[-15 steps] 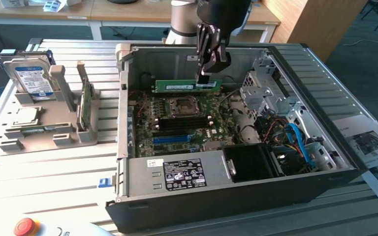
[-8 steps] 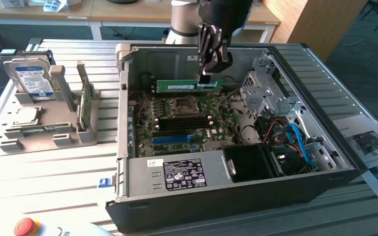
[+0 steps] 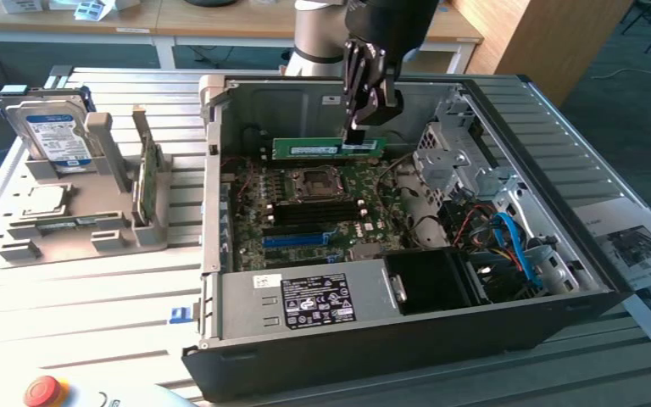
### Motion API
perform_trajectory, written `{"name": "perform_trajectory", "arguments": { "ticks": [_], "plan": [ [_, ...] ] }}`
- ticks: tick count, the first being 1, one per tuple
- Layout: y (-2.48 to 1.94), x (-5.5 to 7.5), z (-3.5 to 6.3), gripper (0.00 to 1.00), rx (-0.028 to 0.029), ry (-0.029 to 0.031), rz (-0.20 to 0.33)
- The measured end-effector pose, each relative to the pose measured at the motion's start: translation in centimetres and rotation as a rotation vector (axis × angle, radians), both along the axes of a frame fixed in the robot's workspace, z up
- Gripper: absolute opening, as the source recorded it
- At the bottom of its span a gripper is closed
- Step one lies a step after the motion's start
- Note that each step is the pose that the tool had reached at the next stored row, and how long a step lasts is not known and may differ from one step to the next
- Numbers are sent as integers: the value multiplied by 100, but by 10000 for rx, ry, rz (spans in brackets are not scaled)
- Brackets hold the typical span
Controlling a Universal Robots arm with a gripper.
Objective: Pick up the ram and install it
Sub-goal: 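Pick up the ram and move it above insertion slot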
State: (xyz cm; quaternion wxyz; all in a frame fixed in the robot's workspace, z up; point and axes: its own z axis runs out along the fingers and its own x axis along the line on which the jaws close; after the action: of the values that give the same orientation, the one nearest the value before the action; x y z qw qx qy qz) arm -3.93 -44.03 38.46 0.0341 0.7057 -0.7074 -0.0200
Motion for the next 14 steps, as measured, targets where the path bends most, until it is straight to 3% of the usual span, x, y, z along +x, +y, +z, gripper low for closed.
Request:
{"name": "perform_trajectory", "arguments": {
  "ticks": [5, 14],
  "plan": [
    [18, 2, 0, 12, 0, 1, 2],
    [130, 15, -3, 12, 0, 0, -2]
  ]
}}
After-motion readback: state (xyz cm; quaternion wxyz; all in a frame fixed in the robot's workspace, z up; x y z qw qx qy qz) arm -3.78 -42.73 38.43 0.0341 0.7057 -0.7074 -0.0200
